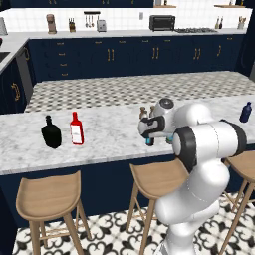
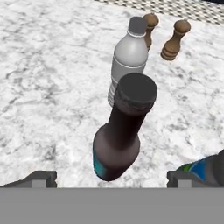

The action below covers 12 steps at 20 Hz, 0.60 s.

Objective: Move the plastic bottles in the middle to the plastics group, and the glass bottles in the middle to the glass group.

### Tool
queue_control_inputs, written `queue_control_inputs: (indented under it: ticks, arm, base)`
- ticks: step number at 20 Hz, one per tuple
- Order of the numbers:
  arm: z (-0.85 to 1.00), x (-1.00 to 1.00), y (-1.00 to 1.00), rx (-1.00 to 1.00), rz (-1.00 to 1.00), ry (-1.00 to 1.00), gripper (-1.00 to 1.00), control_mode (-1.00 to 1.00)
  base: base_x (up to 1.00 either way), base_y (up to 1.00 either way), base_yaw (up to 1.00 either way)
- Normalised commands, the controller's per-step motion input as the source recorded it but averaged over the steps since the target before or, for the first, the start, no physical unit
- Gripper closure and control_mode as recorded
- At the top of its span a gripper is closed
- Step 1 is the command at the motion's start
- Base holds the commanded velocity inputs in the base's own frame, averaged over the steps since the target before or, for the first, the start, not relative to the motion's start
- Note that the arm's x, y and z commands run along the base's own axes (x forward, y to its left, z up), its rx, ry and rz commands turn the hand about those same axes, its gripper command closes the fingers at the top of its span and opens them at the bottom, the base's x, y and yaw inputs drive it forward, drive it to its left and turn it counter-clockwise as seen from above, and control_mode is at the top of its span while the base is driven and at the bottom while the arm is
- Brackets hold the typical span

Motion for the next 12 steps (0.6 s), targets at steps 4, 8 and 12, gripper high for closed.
queue_control_inputs:
  ticks: [4,8,12]
  arm:
    - [-0.03,0.24,0.00,0.03,-0.05,0.01,-1.00,-1.00]
    - [-0.02,0.20,0.00,0.04,-0.05,0.00,-1.00,-1.00]
    - [-0.08,0.11,0.00,0.02,-0.03,0.00,-1.00,-1.00]
  base:
    - [0.00,0.00,0.00]
    - [0.00,0.00,0.00]
    - [0.00,0.00,0.00]
